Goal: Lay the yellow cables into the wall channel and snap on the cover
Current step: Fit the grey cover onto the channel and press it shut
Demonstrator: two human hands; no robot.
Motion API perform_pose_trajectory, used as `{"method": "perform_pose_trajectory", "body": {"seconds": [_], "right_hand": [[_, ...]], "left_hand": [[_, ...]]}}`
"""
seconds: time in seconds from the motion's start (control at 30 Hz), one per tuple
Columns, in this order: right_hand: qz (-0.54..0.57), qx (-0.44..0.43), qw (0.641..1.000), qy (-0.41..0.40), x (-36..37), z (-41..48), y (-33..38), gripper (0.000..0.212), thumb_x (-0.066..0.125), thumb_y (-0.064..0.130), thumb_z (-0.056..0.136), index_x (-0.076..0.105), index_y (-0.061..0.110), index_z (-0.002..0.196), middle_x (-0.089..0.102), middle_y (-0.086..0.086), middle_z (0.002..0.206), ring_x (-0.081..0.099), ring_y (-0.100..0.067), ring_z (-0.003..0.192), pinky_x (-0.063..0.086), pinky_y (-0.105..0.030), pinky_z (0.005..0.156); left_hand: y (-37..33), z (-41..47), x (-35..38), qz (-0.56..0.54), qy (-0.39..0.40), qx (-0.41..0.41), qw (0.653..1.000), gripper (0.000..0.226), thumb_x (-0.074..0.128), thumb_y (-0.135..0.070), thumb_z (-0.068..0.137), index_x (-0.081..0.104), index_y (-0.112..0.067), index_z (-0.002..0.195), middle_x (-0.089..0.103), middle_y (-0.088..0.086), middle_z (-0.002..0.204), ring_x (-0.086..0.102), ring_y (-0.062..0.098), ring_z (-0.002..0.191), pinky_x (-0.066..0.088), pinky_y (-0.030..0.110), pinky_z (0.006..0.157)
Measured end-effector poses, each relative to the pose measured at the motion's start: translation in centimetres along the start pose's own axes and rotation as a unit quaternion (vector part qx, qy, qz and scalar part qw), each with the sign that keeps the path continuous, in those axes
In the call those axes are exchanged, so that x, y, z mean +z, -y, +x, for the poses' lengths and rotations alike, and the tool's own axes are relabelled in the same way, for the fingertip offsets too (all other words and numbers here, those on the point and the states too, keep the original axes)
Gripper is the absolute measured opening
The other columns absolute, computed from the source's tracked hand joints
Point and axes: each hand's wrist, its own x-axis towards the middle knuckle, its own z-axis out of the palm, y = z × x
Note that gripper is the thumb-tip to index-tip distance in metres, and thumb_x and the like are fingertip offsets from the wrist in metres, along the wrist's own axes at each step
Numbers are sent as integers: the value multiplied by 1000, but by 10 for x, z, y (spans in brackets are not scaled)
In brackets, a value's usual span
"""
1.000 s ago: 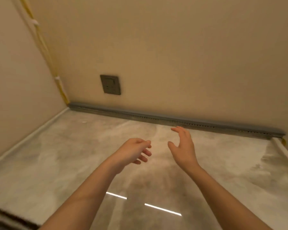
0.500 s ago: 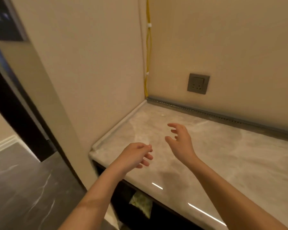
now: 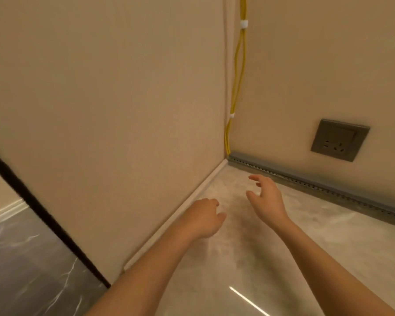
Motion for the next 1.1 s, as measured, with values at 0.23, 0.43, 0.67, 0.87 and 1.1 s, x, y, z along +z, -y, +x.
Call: {"method": "perform_pose_trajectory", "body": {"seconds": [0.23,0.43,0.67,0.87,1.1], "right_hand": [[-138,-16,990,8,5,63,-44,47,60,5,80,52,7,126,51,-13,128,42,-29,122,34,-41,102],[-237,-92,966,-40,11,95,-74,50,69,-4,64,61,1,113,60,-17,116,53,-37,106,41,-42,86],[-282,-180,938,-96,18,109,-92,53,77,-2,57,66,8,108,66,-11,107,61,-30,96,31,-37,84],[-248,-178,945,-117,26,118,-96,56,77,-8,59,65,7,112,66,-11,102,53,-25,97,32,-36,81],[-335,-211,905,-154,22,131,-95,29,76,4,71,68,12,98,67,-6,89,60,-27,79,33,-37,74]], "left_hand": [[-9,113,14,184,10,59,981,68,43,-38,95,13,-6,147,9,13,157,1,28,144,9,41,116],[-10,193,24,237,-56,90,966,76,43,-38,93,2,-7,148,-7,12,157,-11,24,144,-2,41,116],[-3,235,31,211,-210,135,945,70,46,-42,89,22,-2,141,2,17,156,-9,26,144,-6,37,117],[9,242,33,236,-229,185,926,68,46,-37,88,29,0,142,16,14,155,5,24,145,1,38,118],[6,242,29,294,-224,169,914,73,34,-42,93,12,4,145,7,18,156,0,25,145,-6,38,117]]}}
